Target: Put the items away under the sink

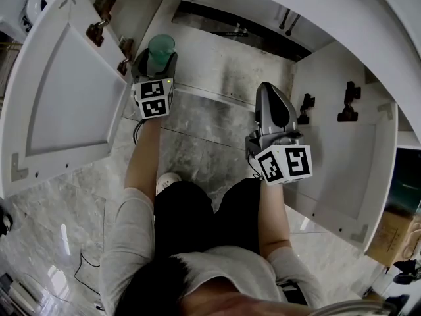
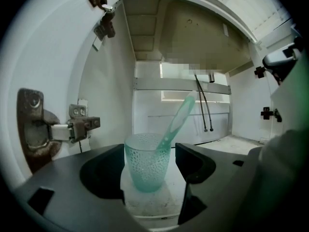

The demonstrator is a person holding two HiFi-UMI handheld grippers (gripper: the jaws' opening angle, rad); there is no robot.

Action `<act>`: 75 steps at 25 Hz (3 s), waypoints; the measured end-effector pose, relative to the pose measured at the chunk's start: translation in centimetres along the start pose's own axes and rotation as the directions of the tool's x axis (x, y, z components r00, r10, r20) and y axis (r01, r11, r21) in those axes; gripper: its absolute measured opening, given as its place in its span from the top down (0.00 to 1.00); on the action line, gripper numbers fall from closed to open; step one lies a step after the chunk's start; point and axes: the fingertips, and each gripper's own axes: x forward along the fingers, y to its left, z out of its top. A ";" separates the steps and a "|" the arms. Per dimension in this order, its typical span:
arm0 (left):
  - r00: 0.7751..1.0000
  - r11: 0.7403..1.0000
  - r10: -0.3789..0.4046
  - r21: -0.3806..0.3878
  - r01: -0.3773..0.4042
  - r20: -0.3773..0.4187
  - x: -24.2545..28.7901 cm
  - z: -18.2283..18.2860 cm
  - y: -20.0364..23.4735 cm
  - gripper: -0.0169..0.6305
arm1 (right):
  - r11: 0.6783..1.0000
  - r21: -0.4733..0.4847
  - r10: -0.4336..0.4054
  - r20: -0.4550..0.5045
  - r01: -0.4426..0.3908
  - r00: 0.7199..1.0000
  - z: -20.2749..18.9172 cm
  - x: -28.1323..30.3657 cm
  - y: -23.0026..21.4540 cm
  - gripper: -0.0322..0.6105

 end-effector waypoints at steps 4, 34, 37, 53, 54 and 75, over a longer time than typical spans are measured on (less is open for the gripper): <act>1.000 1.000 -0.004 -0.002 0.004 0.007 -1.4 0.5 -0.3 0.49 | 1.000 -0.003 0.007 0.002 -0.007 1.000 0.2 -0.4 0.3 0.93; 0.980 0.984 -0.164 0.083 0.155 0.113 -16.2 14.6 -3.8 0.96 | 0.999 -0.032 0.015 -0.069 -0.017 0.998 5.4 1.4 4.8 0.93; 0.981 0.984 -0.171 0.055 0.167 0.088 -18.5 17.1 -3.9 0.96 | 1.000 -0.001 0.021 -0.088 -0.021 0.996 7.6 1.2 6.2 0.93; 0.987 0.988 -0.152 0.021 0.151 0.056 -30.7 37.3 -5.1 0.96 | 0.996 -0.083 0.015 -0.183 -0.031 0.983 27.9 -4.1 12.1 0.93; 0.987 0.988 -0.152 0.018 0.151 0.060 -31.5 38.8 -5.3 0.96 | 0.996 -0.085 0.013 -0.182 -0.029 0.983 29.4 -4.5 12.4 0.93; 0.978 0.985 -0.174 0.023 0.172 0.119 -42.8 58.8 -7.9 0.96 | 0.996 -0.084 -0.004 -0.146 -0.008 0.989 50.1 -10.7 15.0 0.93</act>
